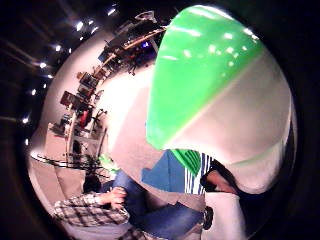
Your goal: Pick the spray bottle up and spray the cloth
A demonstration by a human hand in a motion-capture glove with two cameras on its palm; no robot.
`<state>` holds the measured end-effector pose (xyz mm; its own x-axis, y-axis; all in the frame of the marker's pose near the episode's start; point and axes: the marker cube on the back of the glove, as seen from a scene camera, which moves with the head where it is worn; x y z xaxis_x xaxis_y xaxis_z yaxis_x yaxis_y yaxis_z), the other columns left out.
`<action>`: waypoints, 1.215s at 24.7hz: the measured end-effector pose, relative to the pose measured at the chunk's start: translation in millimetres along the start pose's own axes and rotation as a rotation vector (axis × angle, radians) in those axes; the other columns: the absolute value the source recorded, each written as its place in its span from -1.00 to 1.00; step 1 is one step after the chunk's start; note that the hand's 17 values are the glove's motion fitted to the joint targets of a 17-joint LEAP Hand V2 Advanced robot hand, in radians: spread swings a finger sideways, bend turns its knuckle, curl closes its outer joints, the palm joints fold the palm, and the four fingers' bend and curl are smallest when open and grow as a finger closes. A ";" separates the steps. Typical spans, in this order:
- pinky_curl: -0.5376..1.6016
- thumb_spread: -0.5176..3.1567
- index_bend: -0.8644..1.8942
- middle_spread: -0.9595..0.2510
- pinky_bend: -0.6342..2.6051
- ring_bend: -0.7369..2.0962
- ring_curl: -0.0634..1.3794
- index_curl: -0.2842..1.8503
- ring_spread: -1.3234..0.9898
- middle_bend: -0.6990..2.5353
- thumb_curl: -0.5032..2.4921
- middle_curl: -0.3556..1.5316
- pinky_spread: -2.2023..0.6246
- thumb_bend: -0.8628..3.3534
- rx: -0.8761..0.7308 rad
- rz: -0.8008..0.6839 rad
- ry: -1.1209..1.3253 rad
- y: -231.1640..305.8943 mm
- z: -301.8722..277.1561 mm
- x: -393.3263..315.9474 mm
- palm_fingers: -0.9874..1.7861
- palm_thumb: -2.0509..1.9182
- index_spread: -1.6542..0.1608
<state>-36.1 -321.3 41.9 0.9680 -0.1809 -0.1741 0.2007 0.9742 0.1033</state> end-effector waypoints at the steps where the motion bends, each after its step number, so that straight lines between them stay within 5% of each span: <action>1: -0.11 -0.60 -0.19 0.29 -0.30 -0.08 -0.25 -0.15 -0.03 -0.25 -0.13 -0.07 0.43 -0.61 0.009 0.026 -0.048 0.4 -2.6 2.9 0.66 0.52 0.52; 13: -0.11 -0.61 -0.20 0.29 -0.31 -0.08 -0.25 -0.15 -0.03 -0.26 -0.13 -0.07 0.43 -0.61 0.109 0.283 -0.492 8.2 -23.6 42.7 0.66 0.52 0.52; 30: -0.11 -0.61 -0.20 0.29 -0.30 -0.08 -0.25 -0.15 -0.03 -0.26 -0.13 -0.07 0.43 -0.61 0.206 0.213 -0.595 -1.5 -44.8 -6.3 0.66 0.52 0.52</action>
<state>-49.2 -315.6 -1.0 0.8962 -0.0887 0.4346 -0.0362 0.9619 0.2709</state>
